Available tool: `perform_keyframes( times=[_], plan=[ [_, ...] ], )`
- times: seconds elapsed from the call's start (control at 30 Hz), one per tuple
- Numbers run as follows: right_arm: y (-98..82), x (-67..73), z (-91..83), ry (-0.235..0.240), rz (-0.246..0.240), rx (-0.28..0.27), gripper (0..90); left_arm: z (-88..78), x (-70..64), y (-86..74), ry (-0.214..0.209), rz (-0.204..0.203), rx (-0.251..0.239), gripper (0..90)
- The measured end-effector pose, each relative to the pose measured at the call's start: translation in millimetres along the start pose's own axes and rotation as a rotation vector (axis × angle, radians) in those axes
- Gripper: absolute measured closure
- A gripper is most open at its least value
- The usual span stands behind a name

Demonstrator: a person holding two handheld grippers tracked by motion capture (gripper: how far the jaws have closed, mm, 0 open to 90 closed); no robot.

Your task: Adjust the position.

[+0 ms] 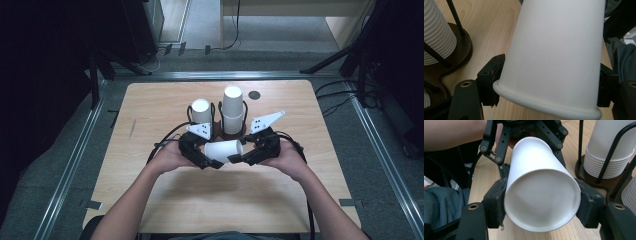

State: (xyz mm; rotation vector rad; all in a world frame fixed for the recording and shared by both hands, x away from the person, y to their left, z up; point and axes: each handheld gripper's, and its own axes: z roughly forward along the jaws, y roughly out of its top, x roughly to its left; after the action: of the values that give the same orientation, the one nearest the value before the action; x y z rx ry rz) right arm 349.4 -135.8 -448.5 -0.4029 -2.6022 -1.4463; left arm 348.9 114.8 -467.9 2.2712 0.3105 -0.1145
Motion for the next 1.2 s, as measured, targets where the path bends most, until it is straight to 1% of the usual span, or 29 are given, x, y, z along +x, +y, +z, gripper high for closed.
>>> perform_keyframes(
  times=[0.03, 0.07, 0.1, 0.13, 0.17, 0.2, 0.27, 0.3, 0.33, 0.37, 0.43, 0.47, 0.53, 0.63, 0.7, 0.73, 0.8, 0.87, 0.9, 0.93, 1.0, 1.03, 1.07, 1.1, 1.2],
  plan=[
    [-0.4, 0.2, 0.2, -0.017, -0.008, 0.001, 28.7, -0.9, 0.2, -0.2, 0.007, -0.004, 0.015, 26.1],
    [-0.4, 0.2, 0.2, -0.017, -0.008, 0.001, 28.7, -0.9, 0.2, -0.2, 0.007, -0.004, 0.015, 26.1],
    [-1.7, 0.0, 0.3, -0.038, -0.015, -0.002, 24.8, -2.0, 1.0, -0.9, 0.010, -0.005, 0.032, 26.1],
    [-2.2, 0.0, 0.7, -0.055, -0.019, 0.001, 22.7, -2.0, 1.0, -0.9, 0.010, -0.005, 0.032, 26.1],
    [-2.2, 0.0, 0.7, -0.055, -0.019, 0.001, 22.7, -3.1, 1.3, -1.1, 0.016, -0.008, 0.038, 26.1],
    [-3.1, -0.3, 0.8, -0.065, -0.018, 0.005, 21.4, -4.2, 1.9, -0.9, 0.015, -0.014, 0.043, 26.0],
    [-5.0, -0.8, 0.9, -0.072, -0.022, 0.028, 21.2, -7.0, 1.8, -0.2, 0.025, -0.017, 0.051, 26.0],
    [-5.0, -0.8, 0.9, -0.072, -0.022, 0.028, 21.2, -7.9, 2.0, 0.0, 0.024, -0.020, 0.050, 26.0],
    [-6.0, -0.5, 2.2, -0.076, -0.025, 0.045, 21.2, -9.2, 1.4, 0.3, 0.029, -0.024, 0.046, 26.0],
    [-6.0, -0.5, 2.2, -0.076, -0.025, 0.045, 21.2, -10.4, 1.4, 0.8, 0.024, -0.028, 0.050, 26.0],
    [-7.1, 0.2, 4.3, -0.075, -0.031, 0.068, 21.2, -12.0, 0.6, 2.5, 0.039, -0.020, 0.074, 25.9],
    [-7.4, 0.5, 6.1, -0.075, -0.038, 0.076, 21.2, -13.2, 0.3, 3.5, 0.038, -0.023, 0.080, 25.9],
    [-7.6, 0.9, 7.3, -0.081, -0.041, 0.081, 21.2, -16.2, 0.1, 5.6, 0.038, -0.029, 0.082, 25.8],
    [-7.6, 1.0, 8.0, -0.077, -0.041, 0.083, 21.2, -19.2, -1.7, 10.2, 0.042, -0.023, 0.109, 25.8],
    [-7.6, 1.0, 8.3, -0.076, -0.041, 0.085, 21.2, -19.6, -1.8, 10.9, 0.043, -0.023, 0.115, 25.6],
    [-7.9, 1.5, 8.6, -0.076, -0.042, 0.091, 21.2, -20.1, -1.2, 11.9, 0.033, -0.032, 0.122, 25.4],
    [-8.0, 1.5, 8.7, -0.076, -0.046, 0.095, 21.2, -21.5, -0.1, 13.0, 0.030, -0.041, 0.128, 25.4],
    [-8.2, 2.1, 9.5, -0.079, -0.051, 0.102, 21.2, -22.1, 0.8, 14.1, 0.037, -0.037, 0.153, 25.5],
    [-8.2, 2.1, 9.8, -0.076, -0.051, 0.103, 21.2, -22.1, 0.8, 14.1, 0.037, -0.037, 0.153, 25.5],
    [-8.3, 2.2, 10.4, -0.080, -0.050, 0.106, 21.2, -22.4, 1.3, 14.7, 0.036, -0.032, 0.164, 25.5],
    [-8.4, 2.0, 10.8, -0.081, -0.052, 0.109, 21.2, -22.5, 1.4, 14.9, 0.037, -0.025, 0.170, 25.5],
    [-8.6, 1.9, 11.5, -0.085, -0.054, 0.110, 21.2, -21.9, 1.5, 14.9, 0.039, -0.028, 0.173, 25.5],
    [-8.6, 2.2, 12.5, -0.086, -0.059, 0.116, 21.2, -21.1, 1.8, 15.1, 0.041, -0.027, 0.188, 25.5],
    [-8.7, 2.4, 12.8, -0.087, -0.061, 0.117, 21.2, -18.7, 1.8, 15.4, 0.049, -0.021, 0.212, 25.5],
    [-8.4, 2.6, 13.8, -0.090, -0.066, 0.118, 21.2, -15.6, 1.8, 15.6, 0.043, -0.023, 0.226, 25.5]
  ],
)
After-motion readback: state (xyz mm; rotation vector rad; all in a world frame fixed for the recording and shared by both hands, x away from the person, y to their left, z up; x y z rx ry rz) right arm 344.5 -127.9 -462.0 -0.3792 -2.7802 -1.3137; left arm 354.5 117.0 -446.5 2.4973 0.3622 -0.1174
